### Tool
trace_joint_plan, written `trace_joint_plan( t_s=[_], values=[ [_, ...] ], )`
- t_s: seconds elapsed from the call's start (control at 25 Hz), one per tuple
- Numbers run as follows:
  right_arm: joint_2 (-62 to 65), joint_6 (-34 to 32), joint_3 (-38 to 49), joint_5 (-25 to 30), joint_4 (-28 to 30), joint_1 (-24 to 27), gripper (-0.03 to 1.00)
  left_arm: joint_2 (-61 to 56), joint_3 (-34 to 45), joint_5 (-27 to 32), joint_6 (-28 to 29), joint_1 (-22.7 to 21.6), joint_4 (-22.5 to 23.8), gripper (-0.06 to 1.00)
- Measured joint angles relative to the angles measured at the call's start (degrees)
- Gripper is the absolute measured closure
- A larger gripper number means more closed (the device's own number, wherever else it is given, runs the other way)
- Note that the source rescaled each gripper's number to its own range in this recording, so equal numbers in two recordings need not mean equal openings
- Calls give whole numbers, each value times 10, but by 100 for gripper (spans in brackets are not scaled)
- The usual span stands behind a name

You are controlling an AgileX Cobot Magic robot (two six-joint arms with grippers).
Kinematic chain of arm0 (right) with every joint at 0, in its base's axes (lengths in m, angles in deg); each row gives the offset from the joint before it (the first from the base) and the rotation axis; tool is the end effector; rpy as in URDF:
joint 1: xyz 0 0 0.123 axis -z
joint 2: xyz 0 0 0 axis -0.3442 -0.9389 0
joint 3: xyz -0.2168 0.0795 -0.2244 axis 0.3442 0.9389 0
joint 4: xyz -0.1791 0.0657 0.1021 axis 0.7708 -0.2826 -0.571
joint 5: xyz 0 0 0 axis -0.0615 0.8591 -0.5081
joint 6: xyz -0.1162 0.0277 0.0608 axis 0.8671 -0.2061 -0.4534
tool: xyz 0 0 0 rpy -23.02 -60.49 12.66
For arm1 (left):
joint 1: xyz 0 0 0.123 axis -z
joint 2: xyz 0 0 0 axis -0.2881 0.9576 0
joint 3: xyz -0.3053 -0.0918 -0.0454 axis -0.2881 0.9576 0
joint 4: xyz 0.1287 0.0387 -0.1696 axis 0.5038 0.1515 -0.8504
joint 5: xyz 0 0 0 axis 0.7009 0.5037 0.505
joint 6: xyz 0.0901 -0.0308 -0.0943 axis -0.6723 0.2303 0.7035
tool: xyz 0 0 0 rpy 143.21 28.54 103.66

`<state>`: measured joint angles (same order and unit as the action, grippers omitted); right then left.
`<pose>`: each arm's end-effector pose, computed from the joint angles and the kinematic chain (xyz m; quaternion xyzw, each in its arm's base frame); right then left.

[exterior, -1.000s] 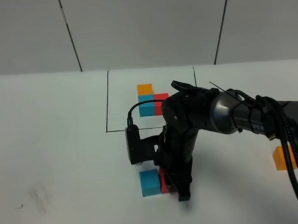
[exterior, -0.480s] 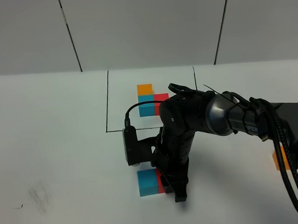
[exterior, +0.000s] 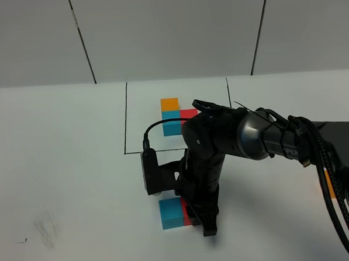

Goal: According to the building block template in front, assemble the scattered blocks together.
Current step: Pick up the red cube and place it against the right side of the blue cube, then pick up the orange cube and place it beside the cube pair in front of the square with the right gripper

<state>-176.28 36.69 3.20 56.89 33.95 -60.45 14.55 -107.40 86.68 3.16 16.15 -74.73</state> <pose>0.3212 0.2824 0.1292 -0.7442 0.6631 0.0168 0.0785 -0.0374 -0.0024 0.2419 -0.0090 0.8504 -0.0093 0.5260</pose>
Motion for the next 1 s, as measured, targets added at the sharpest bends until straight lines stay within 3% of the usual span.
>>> trace_joint_plan(
  t_s=[0.4,0.48,0.6,0.72,0.76,0.84,1.0],
  values=[
    [0,-45,0,4,3,-1,96,0,0,0,0,0,0,15],
    [0,-48,0,4,3,-1,91,0,0,0,0,0,0,15],
    [-7,-53,0,14,6,-1,58,0,0,0,0,0,0,15],
    [-6,-64,0,15,9,-1,19,0,0,0,0,0,0,15],
    [-5,-71,0,15,12,-1,11,0,0,0,0,0,0,15],
    [8,-87,0,21,25,-1,0,0,0,0,0,0,0,15],
    [57,-137,-23,82,61,-1,-3,0,0,0,0,0,0,15]
  ],
)
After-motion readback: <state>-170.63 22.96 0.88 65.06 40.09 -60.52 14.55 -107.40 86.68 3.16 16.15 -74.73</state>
